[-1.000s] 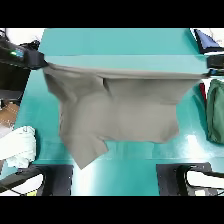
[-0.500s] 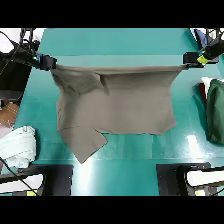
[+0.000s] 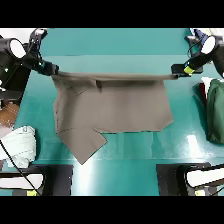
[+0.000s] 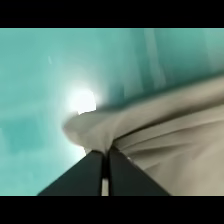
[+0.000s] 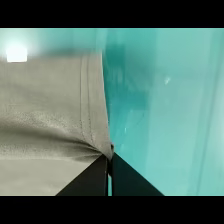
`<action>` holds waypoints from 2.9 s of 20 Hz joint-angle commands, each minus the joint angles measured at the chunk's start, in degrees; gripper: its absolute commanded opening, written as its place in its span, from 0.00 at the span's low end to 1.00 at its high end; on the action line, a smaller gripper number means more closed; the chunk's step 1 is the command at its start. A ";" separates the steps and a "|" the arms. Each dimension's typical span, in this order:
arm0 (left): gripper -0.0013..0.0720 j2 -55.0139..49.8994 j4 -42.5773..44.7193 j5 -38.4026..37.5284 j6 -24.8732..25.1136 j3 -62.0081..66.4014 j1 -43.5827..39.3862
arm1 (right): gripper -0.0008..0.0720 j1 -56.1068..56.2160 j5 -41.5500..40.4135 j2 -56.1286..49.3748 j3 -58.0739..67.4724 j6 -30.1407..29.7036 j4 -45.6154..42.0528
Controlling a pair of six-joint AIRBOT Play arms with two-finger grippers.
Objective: Fold the shirts.
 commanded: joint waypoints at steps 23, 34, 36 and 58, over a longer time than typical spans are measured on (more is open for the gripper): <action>0.69 25.92 -1.29 -11.15 -16.24 -38.97 0.00 | 0.56 0.11 -3.76 14.43 -17.81 -2.78 15.89; 0.69 40.33 -22.95 -9.05 -18.01 -65.18 0.00 | 0.56 0.22 -2.89 14.95 -17.81 -2.75 16.04; 0.69 40.33 -22.97 -8.11 -18.05 -66.73 0.00 | 0.56 0.22 -2.86 14.95 -17.81 -2.75 16.04; 0.05 40.33 -26.53 -0.37 -12.94 -55.52 0.00 | 0.56 0.07 9.22 20.72 -34.64 -3.58 15.63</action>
